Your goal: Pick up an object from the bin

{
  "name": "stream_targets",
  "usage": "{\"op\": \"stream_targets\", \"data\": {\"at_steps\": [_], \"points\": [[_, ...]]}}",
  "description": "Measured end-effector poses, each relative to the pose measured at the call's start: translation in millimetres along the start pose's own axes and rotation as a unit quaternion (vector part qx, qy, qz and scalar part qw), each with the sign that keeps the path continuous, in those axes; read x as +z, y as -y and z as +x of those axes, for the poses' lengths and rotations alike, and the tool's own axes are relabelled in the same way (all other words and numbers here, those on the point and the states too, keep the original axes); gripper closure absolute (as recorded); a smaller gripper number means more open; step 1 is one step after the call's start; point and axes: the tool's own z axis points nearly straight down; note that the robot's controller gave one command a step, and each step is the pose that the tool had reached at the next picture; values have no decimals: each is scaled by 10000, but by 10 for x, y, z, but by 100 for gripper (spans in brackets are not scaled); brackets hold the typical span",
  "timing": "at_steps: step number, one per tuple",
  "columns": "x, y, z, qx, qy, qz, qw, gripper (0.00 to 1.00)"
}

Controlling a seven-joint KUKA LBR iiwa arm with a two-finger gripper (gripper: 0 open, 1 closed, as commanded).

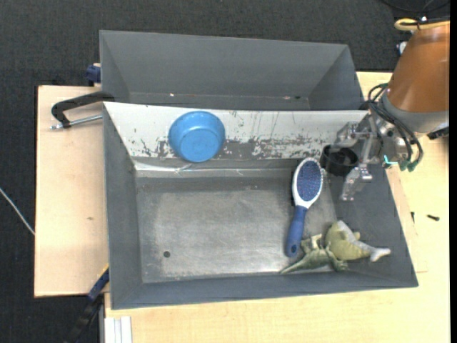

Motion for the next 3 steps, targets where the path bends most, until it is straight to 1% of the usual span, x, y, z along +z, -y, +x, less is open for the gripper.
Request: {"op": "stream_targets", "data": {"at_steps": [1,2,3], "points": [[816,17,5,-1095,136,45,9939,0],[960,-128,446,-503,113,28,9987,0],[1098,-7,145,131,85,9,9999,0]]}}
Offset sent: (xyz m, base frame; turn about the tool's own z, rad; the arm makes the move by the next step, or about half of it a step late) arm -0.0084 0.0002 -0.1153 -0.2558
